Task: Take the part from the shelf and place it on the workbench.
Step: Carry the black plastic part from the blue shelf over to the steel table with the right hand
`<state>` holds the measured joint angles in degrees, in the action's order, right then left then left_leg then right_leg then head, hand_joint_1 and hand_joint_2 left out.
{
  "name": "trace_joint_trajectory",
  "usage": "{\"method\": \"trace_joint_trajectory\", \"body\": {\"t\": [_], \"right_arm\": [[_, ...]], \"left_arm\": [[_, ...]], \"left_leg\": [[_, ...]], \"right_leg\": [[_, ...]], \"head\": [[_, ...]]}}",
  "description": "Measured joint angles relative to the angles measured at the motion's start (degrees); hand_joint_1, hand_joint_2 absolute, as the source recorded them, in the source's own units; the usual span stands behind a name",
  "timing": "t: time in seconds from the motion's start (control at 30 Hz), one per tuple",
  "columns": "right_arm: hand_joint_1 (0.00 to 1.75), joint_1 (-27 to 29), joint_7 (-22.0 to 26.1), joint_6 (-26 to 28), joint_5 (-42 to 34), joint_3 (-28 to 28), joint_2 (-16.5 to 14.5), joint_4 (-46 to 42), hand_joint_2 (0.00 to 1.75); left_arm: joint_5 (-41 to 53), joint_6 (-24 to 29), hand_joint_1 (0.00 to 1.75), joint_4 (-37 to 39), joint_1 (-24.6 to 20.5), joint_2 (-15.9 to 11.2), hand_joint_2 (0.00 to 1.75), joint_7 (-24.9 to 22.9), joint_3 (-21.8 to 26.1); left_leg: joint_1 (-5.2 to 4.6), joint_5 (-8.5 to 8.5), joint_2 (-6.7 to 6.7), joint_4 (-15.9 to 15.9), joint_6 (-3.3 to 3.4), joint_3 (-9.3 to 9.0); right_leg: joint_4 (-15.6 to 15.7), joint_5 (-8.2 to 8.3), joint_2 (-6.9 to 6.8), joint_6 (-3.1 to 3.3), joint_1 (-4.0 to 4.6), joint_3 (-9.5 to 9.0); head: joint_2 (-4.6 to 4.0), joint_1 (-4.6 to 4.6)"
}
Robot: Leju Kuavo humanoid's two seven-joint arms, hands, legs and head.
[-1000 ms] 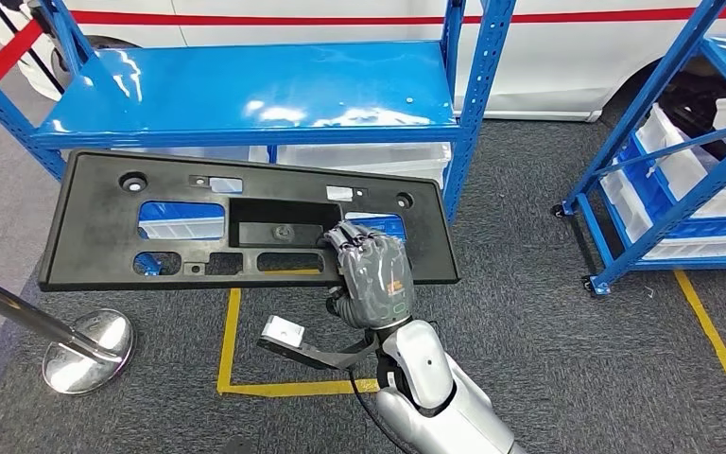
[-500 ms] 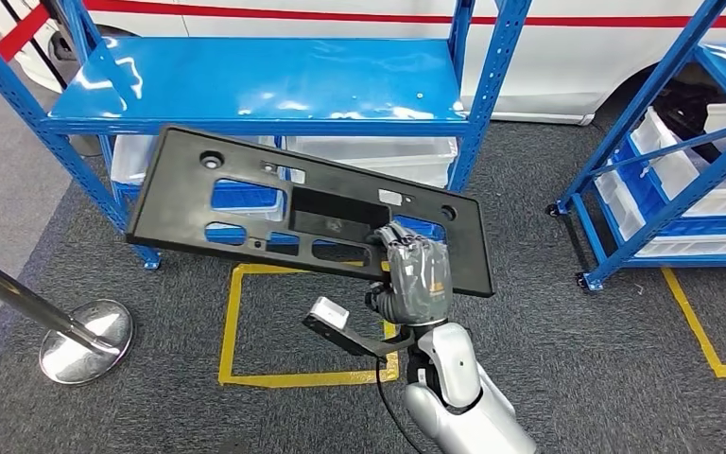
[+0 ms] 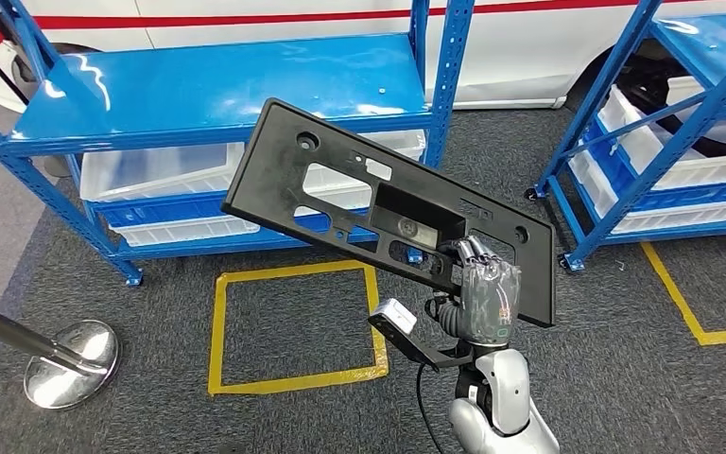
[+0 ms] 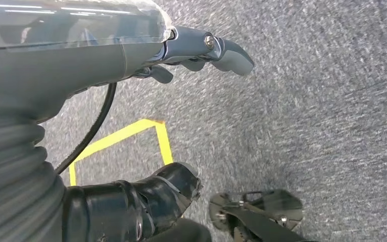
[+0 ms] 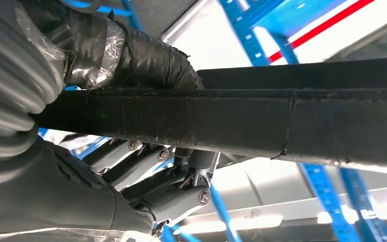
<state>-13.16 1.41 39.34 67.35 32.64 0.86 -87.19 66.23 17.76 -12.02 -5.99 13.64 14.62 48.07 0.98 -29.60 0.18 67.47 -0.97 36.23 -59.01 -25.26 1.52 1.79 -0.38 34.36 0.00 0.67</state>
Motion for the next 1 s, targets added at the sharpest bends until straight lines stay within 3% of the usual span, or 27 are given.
{"method": "trace_joint_trajectory", "body": {"t": [0.07, 0.1, 0.17, 0.23, 0.3, 0.37, 0.4, 0.43, 0.47, 0.53, 0.6, 0.7, 0.77, 0.87, 0.9, 0.93, 0.97, 1.0], "right_arm": [[1.75, 0.44, 0.02, 0.09, -0.01, -0.5, 0.26, -0.79, 1.75], [1.75, 0.56, 0.05, 0.13, -0.01, -0.68, 0.36, -1.1, 1.75], [1.75, 1.16, 0.46, 0.17, -0.12, -1.13, 0.53, -1.78, 1.75], [1.75, 2.42, 1.83, 0.19, -0.72, -1.94, 0.67, -2.84, 1.75], [1.75, 4.04, 4.56, 0.2, -2.18, -3.36, 0.69, -4.25, 1.75], [1.75, 6.49, 9.23, 0.2, -5.34, -5.85, 0.34, -6.07, 1.75], [1.75, 7.97, 11.75, 0.2, -7.3, -7.42, 0.03, -7.09, 1.75], [1.75, 9.34, 13.81, 0.2, -9.01, -8.96, -0.34, -8.06, 1.75], [1.75, 10.38, 15.08, 0.2, -10.2, -10.29, -0.69, -8.91, 1.75], [1.75, 11.64, 16.47, 0.2, -11.53, -12.2, -1.29, -10.34, 1.75], [1.75, 13.11, 19.0, 0.22, -13.45, -14.03, -2.16, -12.02, 1.75], [1.75, 16.73, 24.47, 0.26, -18.39, -17.68, -4.05, -15.37, 1.75], [1.75, 19.2, 27.6, 0.33, -21.73, -20.16, -5.24, -17.71, 1.75], [1.75, 22.44, 31.12, 0.51, -24.81, -23.1, -7.09, -20.78, 1.75], [1.75, 23.28, 31.6, 0.52, -25.13, -23.75, -7.51, -21.44, 1.75], [1.75, 23.98, 31.79, 0.52, -25.3, -24.31, -7.83, -21.94, 1.75], [1.75, 24.54, 31.84, 0.52, -25.41, -24.81, -8.09, -22.35, 1.75], [1.75, 24.96, 31.89, 0.52, -25.52, -25.24, -8.33, -22.73, 1.75]], "left_arm": [[0.0, 0.03, 0.0, 0.0, -0.01, -0.07, 1.75, 0.03, 0.1], [0.0, 0.04, 0.0, 0.0, -0.05, -0.08, 1.75, 0.05, 0.15], [-0.02, 0.06, 0.0, 0.0, -0.11, -0.1, 1.75, 0.12, 0.2], [-0.13, 0.11, 0.0, 0.0, -0.12, -0.08, 1.75, 0.26, 0.22], [-0.39, 0.19, 0.0, 0.0, -0.03, -0.05, 1.75, 0.47, 0.3], [-0.75, 0.33, 0.0, 0.0, 0.21, -0.05, 1.75, 0.77, 0.53], [-0.93, 0.43, 0.0, 0.0, 0.36, -0.06, 1.75, 0.91, 0.73], [-1.06, 0.54, 0.0, 0.0, 0.49, -0.07, 1.75, 1.03, 0.96], [-1.14, 0.61, 0.0, 0.0, 0.58, -0.07, 1.75, 1.09, 1.16], [-1.22, 0.72, 0.0, 0.0, 0.64, -0.06, 1.75, 1.15, 1.41], [-1.38, 0.88, 0.0, 0.0, 0.67, -0.05, 1.75, 1.27, 1.59], [-1.78, 1.22, 0.0, 0.0, 0.71, -0.07, 1.75, 1.45, 1.99], [-1.86, 1.33, 0.0, 0.0, 0.78, -0.07, 1.75, 1.48, 2.28], [-1.89, 1.36, 0.0, 0.0, 1.1, -0.07, 1.75, 1.49, 2.77], [-1.9, 1.36, 0.0, 0.0, 1.21, -0.07, 1.75, 1.49, 2.87], [-1.9, 1.37, 0.0, 0.0, 1.29, -0.07, 1.75, 1.49, 2.92], [-1.9, 1.37, 0.0, 0.0, 1.33, -0.07, 1.75, 1.49, 2.95], [-1.9, 1.37, 0.0, 0.0, 1.34, -0.07, 1.75, 1.49, 2.96]], "left_leg": [[0.02, 2.56, -1.14, -7.23, 0.3, -3.39], [-0.05, 2.72, -1.58, -8.7, 0.46, -4.01], [-0.15, 2.78, -1.57, -9.21, 0.93, -4.13], [0.01, 3.28, -1.06, -9.68, 1.74, -4.2], [0.16, 3.62, -0.48, -10.02, 2.45, -4.15], [0.08, 3.65, -0.01, -9.98, 2.67, -3.96], [0.06, 3.63, 0.24, -9.93, 2.66, -3.91], [0.05, 3.59, 0.5, -9.86, 2.64, -3.88], [0.05, 3.52, 0.79, -9.76, 2.58, -3.89], [-0.03, 3.25, 1.46, -9.46, 2.28, -3.92], [-0.26, 2.93, 2.02, -9.13, 1.75, -3.91], [-0.38, 2.65, 2.53, -9.1, 0.83, -4.06], [-0.26, 1.07, 1.87, -7.41, 0.18, -3.48], [-0.14, -4.53, 0.6, 2.54, -0.4, 0.66], [-0.12, -5.63, 0.48, 5.68, -0.47, 1.98], [-0.13, -5.6, 0.42, 7.02, -0.46, 2.47], [-0.13, -4.36, 0.35, 5.8, -0.35, 1.77], [-0.13, -2.35, 0.07, 2.5, -0.14, 0.08]], "right_leg": [[-0.28, 0.02, 0.82, -0.48, 0.12, 0.27], [-0.36, 0.12, 1.11, -0.83, 0.13, 0.48], [-0.27, 0.45, 1.59, -1.61, 0.08, 0.78], [-0.99, -0.21, 1.06, -2.18, -0.01, 1.13], [-5.52, -3.24, -0.23, -2.54, -0.09, 3.15], [-13.03, -6.84, -0.82, -2.87, -0.21, 6.52], [-15.49, -7.52, -0.87, -3.0, -0.3, 7.56], [-16.07, -7.2, -0.93, -3.06, -0.37, 7.69], [-14.19, -5.84, -1.11, -3.04, -0.41, 6.62], [-6.35, -2.5, -2.36, -2.69, -0.25, 2.44], [-1.12, -1.09, -3.31, -2.19, 0.15, -0.12], [-0.48, -1.05, -2.68, -1.48, 0.24, -0.22], [-0.19, -0.83, -2.3, -0.8, -0.05, -0.33], [-0.09, -0.66, -1.48, -0.19, -0.15, -0.18], [-0.11, -0.64, -1.04, -0.16, -0.11, -0.14], [-0.16, -0.63, -0.55, -0.15, -0.08, -0.13], [-0.23, -0.63, -0.03, -0.15, -0.05, -0.15], [-0.32, -0.62, 0.51, -0.16, -0.03, -0.19]], "head": [[0.0, 0.01], [0.0, 0.02], [0.0, 0.02], [0.0, 0.05], [0.0, 0.13], [0.0, 0.15], [0.0, 0.16], [0.0, 0.15], [0.0, 0.16], [0.0, 0.17], [0.0, 0.15], [0.0, 0.14], [0.0, 0.13], [0.0, 0.09], [0.0, 0.09], [0.0, 0.09], [0.0, 0.09], [0.0, 0.1]]}}
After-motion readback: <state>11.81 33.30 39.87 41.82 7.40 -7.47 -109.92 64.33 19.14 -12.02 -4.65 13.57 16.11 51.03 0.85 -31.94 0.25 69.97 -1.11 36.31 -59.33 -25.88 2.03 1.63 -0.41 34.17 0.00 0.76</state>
